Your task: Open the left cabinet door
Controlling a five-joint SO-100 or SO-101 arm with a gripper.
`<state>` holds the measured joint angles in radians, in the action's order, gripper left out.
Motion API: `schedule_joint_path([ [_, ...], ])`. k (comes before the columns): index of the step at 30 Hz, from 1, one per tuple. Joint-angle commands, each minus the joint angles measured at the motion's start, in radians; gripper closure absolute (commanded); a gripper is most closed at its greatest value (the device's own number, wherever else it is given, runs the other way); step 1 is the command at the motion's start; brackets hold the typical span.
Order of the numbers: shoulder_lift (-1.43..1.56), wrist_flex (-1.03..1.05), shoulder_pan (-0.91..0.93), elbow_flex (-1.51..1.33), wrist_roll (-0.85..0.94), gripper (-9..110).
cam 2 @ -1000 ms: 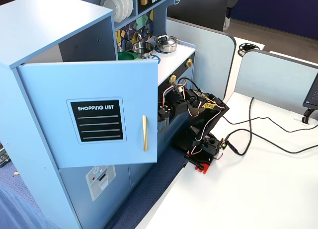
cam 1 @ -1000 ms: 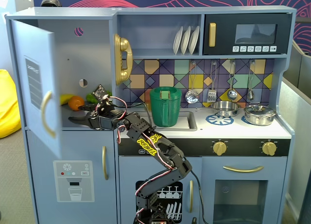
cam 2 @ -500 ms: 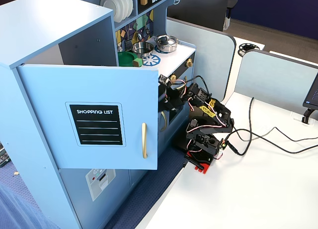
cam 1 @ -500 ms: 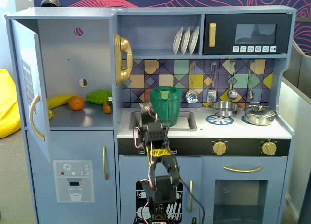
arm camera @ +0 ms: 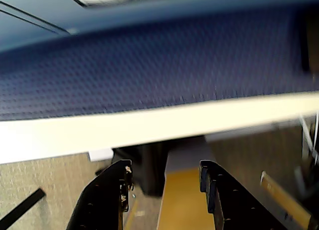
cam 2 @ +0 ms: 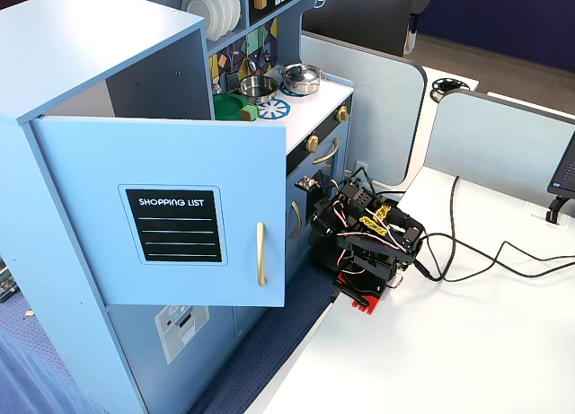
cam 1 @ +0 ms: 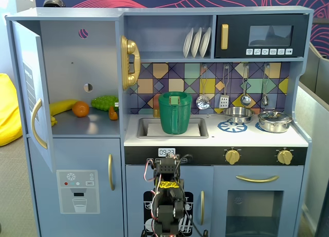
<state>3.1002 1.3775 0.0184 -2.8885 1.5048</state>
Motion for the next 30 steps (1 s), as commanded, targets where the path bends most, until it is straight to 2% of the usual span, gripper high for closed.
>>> schedule_joint_path([
  [1, 0.057, -0.008, 0.034, -0.107, -0.005, 95],
  [10, 0.054, 0.118, -0.025, -0.109, -0.028, 101],
  [15, 0.078, 0.153, 0.012, -0.109, 0.005, 101],
  [18, 0.078, 0.155, 0.012, -0.107, 0.044, 97],
  [30, 0.078, 0.155, 0.014, -0.107, 0.029, 97],
])
